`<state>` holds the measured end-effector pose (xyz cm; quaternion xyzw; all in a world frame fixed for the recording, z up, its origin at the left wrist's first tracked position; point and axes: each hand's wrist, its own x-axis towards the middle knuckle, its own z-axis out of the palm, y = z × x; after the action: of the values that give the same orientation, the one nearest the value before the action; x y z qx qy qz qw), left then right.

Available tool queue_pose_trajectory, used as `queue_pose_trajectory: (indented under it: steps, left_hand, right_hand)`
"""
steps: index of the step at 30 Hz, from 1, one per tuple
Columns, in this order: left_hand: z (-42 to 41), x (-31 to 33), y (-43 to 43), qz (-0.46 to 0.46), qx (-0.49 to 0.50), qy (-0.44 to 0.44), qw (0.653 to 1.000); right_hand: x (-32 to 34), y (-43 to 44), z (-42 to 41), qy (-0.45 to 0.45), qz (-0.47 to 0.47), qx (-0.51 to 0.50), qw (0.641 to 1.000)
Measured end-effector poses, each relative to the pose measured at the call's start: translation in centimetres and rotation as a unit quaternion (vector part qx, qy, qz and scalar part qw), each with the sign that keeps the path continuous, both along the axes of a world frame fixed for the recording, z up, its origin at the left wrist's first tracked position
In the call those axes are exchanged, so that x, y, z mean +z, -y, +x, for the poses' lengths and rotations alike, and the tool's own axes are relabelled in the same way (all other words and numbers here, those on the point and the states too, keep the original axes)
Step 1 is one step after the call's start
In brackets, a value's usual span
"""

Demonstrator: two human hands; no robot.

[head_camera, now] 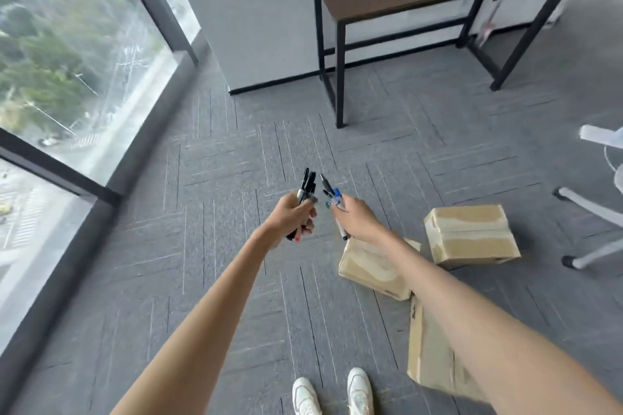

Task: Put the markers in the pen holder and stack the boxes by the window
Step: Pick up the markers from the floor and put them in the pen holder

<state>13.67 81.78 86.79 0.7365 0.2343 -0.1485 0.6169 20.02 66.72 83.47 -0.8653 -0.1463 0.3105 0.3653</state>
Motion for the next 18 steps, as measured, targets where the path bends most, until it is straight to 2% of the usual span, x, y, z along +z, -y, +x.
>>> queue_pose_trajectory:
  steps: [5,10,13,18]
  left_hand:
    - [2.4,4.6,-0.5,0.001,-0.001,0.028,1.0]
    - [6.3,7.7,-2.9,0.008,-0.002,0.065,0.998]
    - [9.9,8.6,-5.1,0.01,0.011,0.082,0.996]
    - [18.4,10.1,-10.4,0.001,0.021,0.104,0.994]
  right_hand:
    - [4.2,0.2,2.8,0.012,0.029,-0.025,0.999]
    - [7.1,-1.4,7.3,-0.013,0.081,-0.05,0.995]
    - [8.7,-3.7,10.8,-0.025,0.1,-0.063,0.993]
    - [10.4,-9.5,18.5,0.008,0.107,-0.062,0.992]
